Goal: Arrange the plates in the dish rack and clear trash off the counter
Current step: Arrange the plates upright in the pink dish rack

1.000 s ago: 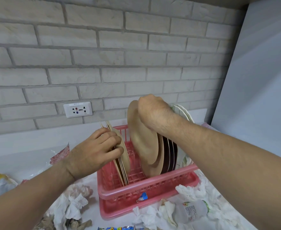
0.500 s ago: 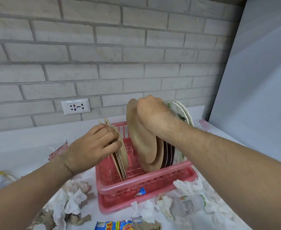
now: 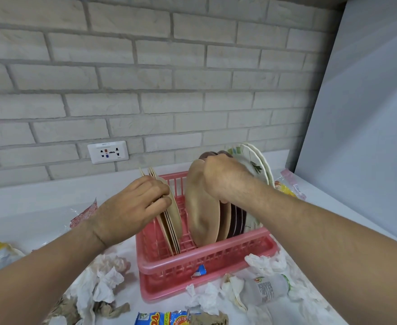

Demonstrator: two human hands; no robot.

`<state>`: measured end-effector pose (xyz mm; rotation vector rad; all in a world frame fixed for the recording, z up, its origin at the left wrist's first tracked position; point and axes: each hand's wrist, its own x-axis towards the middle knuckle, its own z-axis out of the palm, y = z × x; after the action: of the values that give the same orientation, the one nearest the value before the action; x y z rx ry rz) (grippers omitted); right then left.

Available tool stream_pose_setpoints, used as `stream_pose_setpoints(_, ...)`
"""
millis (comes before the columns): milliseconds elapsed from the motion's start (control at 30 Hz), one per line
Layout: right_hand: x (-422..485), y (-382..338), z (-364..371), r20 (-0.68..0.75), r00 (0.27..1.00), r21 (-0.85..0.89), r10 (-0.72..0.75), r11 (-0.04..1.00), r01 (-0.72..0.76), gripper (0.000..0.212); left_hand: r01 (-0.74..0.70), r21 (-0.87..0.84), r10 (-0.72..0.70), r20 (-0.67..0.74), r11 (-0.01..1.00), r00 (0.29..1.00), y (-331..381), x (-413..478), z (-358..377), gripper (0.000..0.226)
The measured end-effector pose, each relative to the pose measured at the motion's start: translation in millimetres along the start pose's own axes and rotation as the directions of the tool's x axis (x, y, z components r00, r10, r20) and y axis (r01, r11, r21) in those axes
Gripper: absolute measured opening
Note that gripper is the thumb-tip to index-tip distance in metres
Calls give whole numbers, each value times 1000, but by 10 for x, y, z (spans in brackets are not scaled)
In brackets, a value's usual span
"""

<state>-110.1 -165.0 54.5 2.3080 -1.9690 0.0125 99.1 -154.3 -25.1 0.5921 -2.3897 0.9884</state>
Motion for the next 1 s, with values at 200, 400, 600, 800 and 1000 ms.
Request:
stream_pose_setpoints(200, -114, 66, -56, -130, 988, -60, -78, 996, 71, 11, 3, -1, -3, -12, 1000, 1000, 20, 13, -26, 14)
stream_pose_setpoints(400, -74, -98, -55, -204, 966, 230, -157, 952, 203, 23, -33, 24, 34, -59, 999, 998, 37, 51, -61, 16)
stream_pose_setpoints(600, -7, -271, 12, -144, 967, 473, -212, 843, 256, 26, -36, 25, 38, -48, 999, 998, 18, 16, -26, 16)
stream_pose_setpoints(800, 66, -320, 30, -87, 984, 591, -158, 786, 179, 23, -31, 19, 32, -57, 999, 998, 17, 9, -34, 17)
stream_pose_setpoints(1000, 49, -265, -82, -93, 988, 346, -123, 926, 148, 26, -25, 14, 26, -68, 1000, 997, -4, -33, -34, 14)
